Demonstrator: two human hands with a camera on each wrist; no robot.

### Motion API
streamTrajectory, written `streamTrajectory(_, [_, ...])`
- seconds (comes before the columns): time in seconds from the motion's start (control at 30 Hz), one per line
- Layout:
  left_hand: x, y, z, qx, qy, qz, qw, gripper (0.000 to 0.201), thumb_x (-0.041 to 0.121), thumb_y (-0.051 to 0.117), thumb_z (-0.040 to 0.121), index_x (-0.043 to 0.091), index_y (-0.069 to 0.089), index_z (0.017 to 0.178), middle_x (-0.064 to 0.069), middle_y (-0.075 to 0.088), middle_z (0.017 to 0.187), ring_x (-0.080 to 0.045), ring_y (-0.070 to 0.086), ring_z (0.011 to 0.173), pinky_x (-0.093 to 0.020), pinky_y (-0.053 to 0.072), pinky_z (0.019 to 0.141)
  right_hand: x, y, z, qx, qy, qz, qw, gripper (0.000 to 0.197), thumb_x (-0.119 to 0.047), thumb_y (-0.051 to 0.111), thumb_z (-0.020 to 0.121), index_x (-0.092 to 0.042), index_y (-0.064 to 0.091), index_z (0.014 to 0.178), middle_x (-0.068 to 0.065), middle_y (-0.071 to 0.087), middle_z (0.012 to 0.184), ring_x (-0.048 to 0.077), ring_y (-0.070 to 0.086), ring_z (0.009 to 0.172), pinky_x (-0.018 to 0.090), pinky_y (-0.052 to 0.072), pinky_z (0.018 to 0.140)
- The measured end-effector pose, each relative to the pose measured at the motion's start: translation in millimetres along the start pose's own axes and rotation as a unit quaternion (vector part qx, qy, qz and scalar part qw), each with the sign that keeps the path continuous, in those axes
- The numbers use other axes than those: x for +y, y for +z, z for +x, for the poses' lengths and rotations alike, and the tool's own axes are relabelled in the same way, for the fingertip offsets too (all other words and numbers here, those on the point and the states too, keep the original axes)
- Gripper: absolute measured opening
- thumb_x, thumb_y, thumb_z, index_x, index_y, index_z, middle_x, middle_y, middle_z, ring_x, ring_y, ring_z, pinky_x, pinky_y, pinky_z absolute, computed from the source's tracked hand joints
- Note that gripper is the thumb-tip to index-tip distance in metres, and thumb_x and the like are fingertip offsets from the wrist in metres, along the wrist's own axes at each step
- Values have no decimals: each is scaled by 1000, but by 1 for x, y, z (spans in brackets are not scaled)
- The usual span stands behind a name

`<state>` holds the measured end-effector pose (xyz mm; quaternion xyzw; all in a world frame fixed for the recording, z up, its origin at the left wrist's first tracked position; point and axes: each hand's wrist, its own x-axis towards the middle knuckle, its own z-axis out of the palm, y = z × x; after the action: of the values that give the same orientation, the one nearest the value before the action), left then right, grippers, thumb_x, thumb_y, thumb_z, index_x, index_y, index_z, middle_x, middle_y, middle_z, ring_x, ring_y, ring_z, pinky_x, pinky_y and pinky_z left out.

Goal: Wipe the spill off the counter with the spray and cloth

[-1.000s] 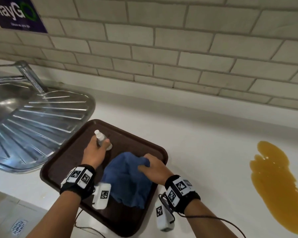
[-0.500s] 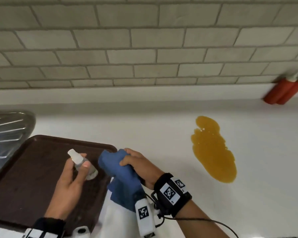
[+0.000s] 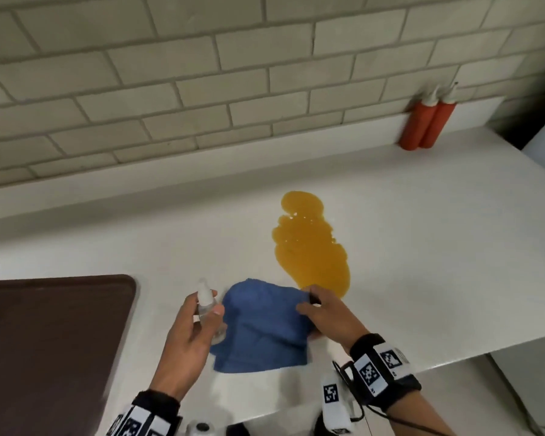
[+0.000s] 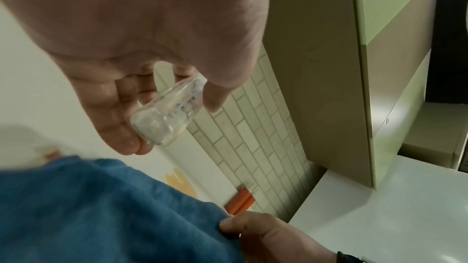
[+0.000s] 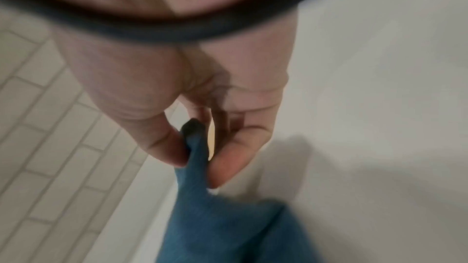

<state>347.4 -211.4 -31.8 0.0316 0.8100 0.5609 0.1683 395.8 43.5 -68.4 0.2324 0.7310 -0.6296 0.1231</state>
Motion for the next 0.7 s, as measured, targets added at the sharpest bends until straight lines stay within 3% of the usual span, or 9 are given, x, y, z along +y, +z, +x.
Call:
streamTrajectory(0.1, [-2,24,1,-13,-12,21,1000,19,43,56,97,41,59,116,8,67,113,-8,68,102,-26,51,84,21,-17,-5,57,-27,-38,997,10,-11,58,89,-19,63,92,2,65,83,13,59,59,24,49,55])
streamTrajectory(0.23, [-6,45,4,-20,-18,39,999,23,44,56,98,36,58,120,3,65,119,-14,67,107,-28,51,84,38,-30,-5,109,-57,-53,991,9,-16,59,89,-24,64,90,-7,63,76,14,60,73,26,48,68])
streamTrajectory(0.37, [-9,54,7,-18,-23,45,999,26,45,57,97,38,57,122,4,65,120,-16,66,109,-31,51,87,39,-38,-7,150,-102,-10,983,18,-15,55,94,-27,58,108,-5,63,92,15,63,80,31,50,76])
streamTrajectory(0.43, [-9,54,9,-20,-22,48,998,27,45,57,98,39,56,124,4,66,120,-16,66,109,-31,51,87,37,-37,-12,171,-133,-49,975,29,-16,56,93,-30,52,117,-6,58,105,12,60,84,32,50,79])
streamTrajectory(0.57, [-4,51,17,-36,-11,53,998,24,38,56,99,42,56,123,5,68,115,-15,68,104,-26,50,82,24,-3,-26,213,-231,-244,918,27,-22,52,91,-28,52,117,-6,51,113,15,47,99,30,44,82])
streamTrajectory(0.63, [2,49,23,-43,-2,57,997,22,34,55,100,44,53,119,8,69,109,-13,68,101,-24,50,79,17,25,-25,183,-282,-297,894,22,-26,48,92,-26,55,112,-4,54,111,16,48,104,33,44,88])
streamTrajectory(0.7, [8,45,31,-47,6,59,997,34,32,55,100,50,43,128,9,67,108,-12,68,100,-24,50,78,16,52,-15,150,-285,-347,881,27,-33,44,92,-24,57,114,-3,57,116,21,51,115,42,44,97])
